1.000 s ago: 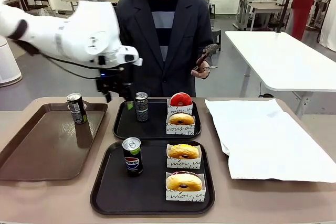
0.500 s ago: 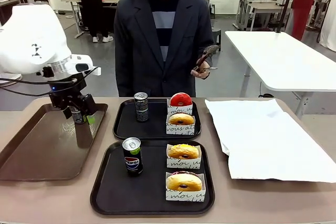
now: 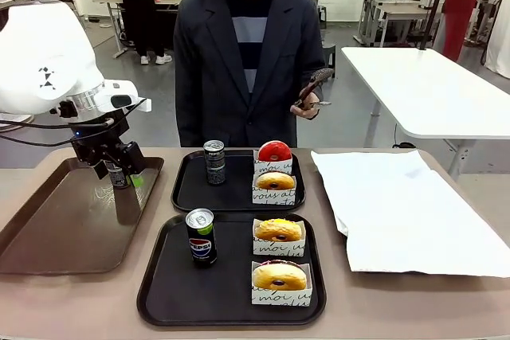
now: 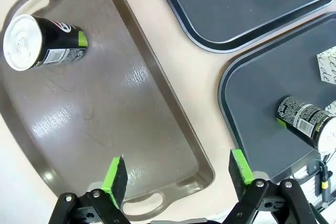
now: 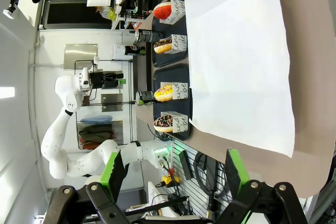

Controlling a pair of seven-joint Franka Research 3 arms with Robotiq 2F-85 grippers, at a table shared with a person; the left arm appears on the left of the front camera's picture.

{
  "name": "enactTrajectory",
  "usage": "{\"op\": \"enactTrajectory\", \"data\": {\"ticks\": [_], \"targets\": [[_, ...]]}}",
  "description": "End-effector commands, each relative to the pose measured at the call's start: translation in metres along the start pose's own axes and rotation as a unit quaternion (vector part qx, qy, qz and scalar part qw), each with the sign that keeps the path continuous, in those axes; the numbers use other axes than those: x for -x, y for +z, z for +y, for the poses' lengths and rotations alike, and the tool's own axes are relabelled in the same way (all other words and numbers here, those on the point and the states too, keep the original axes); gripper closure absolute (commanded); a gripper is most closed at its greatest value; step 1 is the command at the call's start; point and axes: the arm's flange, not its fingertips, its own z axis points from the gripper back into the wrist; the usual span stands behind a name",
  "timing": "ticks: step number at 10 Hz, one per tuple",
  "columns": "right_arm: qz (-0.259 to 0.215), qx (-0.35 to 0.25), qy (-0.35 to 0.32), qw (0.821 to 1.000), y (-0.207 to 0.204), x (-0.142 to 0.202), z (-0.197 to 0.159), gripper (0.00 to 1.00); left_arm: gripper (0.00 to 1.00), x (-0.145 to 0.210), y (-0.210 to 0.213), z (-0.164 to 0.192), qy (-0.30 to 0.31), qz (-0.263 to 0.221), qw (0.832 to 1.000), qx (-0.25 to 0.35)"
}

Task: Set up donuts and drinks on trays.
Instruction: Pick up one Pepsi coke from the Handle tray and place it on the Flat Tray without a Pepsi coke.

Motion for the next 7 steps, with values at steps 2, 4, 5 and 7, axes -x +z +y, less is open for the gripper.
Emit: {"op": "enactTrajectory", "data": {"ticks": [2,4,5,7], "targets": [[-0.003,-0.008,0.008,1.0,0.0,-0.001,0.0,0.0,0.0,0.003,-0.001,0.003,0.002,0.006,1.0,0.0],[-0.003,-0.008,0.008,1.0,0.0,-0.001,0.0,0.0,0.0,0.007,0.009,0.021,0.029,-0.022,0.998,0.053],[-0.003,-0.008,0.008,1.0,0.0,-0.001,0.0,0.0,0.0,0.02,0.021,0.043,0.043,-0.043,0.993,0.101],[-0.003,-0.008,0.008,1.0,0.0,-0.001,0.0,0.0,0.0,0.046,0.03,0.101,0.093,-0.048,0.974,0.199]]}}
